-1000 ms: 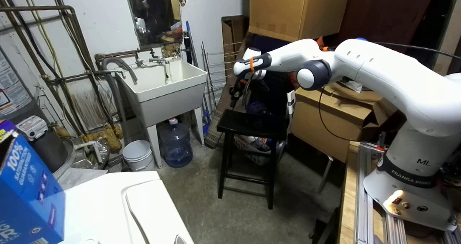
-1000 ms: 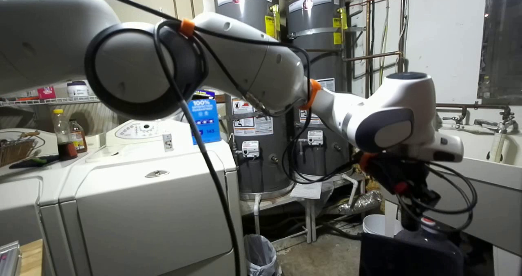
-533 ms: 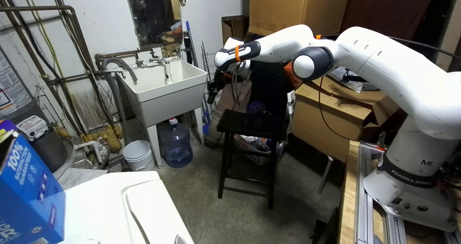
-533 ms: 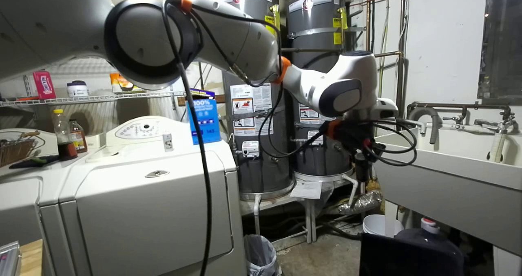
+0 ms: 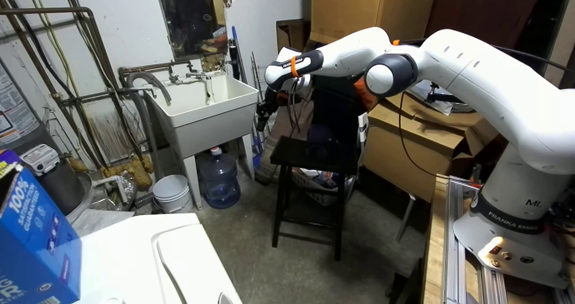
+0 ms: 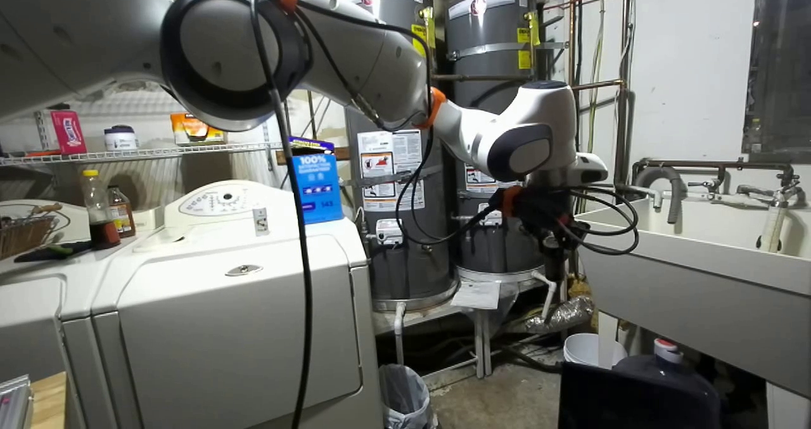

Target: Pick up the black container from the table and put it on the washing machine on the right.

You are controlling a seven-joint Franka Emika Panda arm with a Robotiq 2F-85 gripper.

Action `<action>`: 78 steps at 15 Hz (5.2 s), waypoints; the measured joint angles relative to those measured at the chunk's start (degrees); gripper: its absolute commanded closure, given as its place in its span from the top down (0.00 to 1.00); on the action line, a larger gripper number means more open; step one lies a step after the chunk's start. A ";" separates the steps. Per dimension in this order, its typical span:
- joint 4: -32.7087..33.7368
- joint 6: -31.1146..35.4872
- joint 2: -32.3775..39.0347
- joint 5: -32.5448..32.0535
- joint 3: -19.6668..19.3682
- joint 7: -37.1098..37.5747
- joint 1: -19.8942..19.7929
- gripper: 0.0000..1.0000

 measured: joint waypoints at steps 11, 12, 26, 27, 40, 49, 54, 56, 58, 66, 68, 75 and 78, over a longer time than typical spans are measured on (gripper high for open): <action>-0.58 -0.55 -8.26 -12.17 3.63 -5.12 16.10 0.20; -0.78 -0.67 -9.44 -12.54 5.10 -6.45 17.22 0.20; -3.91 -6.11 -18.50 -12.72 15.05 -19.24 24.15 0.20; -3.91 -7.64 -18.63 -12.72 15.90 -20.44 25.22 0.20; -15.95 -25.26 -27.26 -19.37 20.24 -24.07 32.72 0.20; -15.47 -21.77 -26.89 -29.13 16.66 -21.66 39.01 0.20; -12.86 -18.64 -22.74 -29.20 16.75 -21.66 40.77 0.20; -10.37 -17.53 -20.01 -29.23 16.42 -21.79 42.09 0.20; -7.82 -17.48 -17.63 -29.23 16.42 -22.30 43.01 0.20; 3.87 -19.48 -7.95 -28.87 18.09 -26.59 46.20 0.20; 6.17 -21.86 -6.02 -28.82 18.69 -26.63 46.70 0.20; 9.84 -32.26 -4.38 -28.20 17.50 -26.63 49.27 0.20; 11.44 -33.54 -3.79 -28.20 16.20 -26.63 50.43 0.20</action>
